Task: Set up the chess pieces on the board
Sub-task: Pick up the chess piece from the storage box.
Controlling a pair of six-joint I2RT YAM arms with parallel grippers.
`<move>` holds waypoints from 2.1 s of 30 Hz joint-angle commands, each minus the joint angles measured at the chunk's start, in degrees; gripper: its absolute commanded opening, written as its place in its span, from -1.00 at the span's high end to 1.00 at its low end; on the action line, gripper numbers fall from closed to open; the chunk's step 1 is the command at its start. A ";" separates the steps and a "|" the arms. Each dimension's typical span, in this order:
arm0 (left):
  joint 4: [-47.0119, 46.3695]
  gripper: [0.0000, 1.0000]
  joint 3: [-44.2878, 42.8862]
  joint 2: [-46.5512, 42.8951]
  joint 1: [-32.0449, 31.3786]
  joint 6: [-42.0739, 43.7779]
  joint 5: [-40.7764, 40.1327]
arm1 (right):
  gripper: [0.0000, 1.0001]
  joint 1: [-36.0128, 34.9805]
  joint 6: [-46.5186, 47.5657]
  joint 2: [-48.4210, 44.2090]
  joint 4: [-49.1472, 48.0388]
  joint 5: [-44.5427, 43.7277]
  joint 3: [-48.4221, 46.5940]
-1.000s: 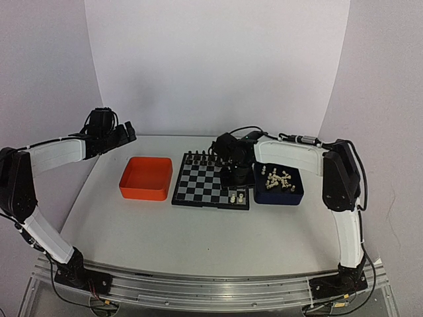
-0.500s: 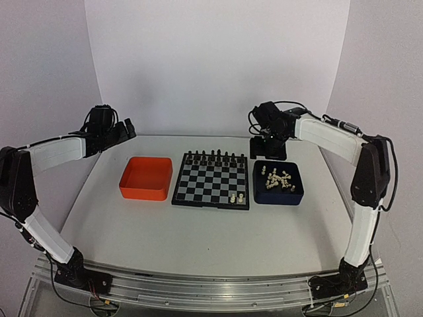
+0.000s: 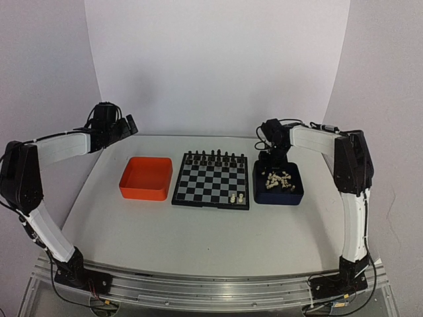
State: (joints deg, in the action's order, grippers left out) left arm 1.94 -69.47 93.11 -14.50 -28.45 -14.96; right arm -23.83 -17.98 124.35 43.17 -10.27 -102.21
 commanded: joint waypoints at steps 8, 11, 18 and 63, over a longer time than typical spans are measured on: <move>-0.25 -0.99 -4.42 1.29 0.18 -0.73 -1.92 | 0.14 0.74 2.50 4.72 -5.51 -1.10 -4.32; -0.11 -0.99 -4.44 1.36 0.10 -0.98 -1.82 | 0.23 0.76 2.84 5.24 -6.48 -1.17 -4.36; 0.00 -1.00 -4.57 1.66 0.11 -1.52 -1.15 | 0.31 0.85 3.36 5.80 -7.95 -2.75 -4.23; 0.61 -0.99 -3.33 0.44 0.18 -1.70 -1.56 | 1.00 1.14 3.06 4.08 -10.13 -1.10 -2.81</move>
State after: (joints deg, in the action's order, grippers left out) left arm 3.07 -71.24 94.17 -14.50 -30.04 -15.68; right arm -22.90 -14.96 131.28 33.78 -12.80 -104.64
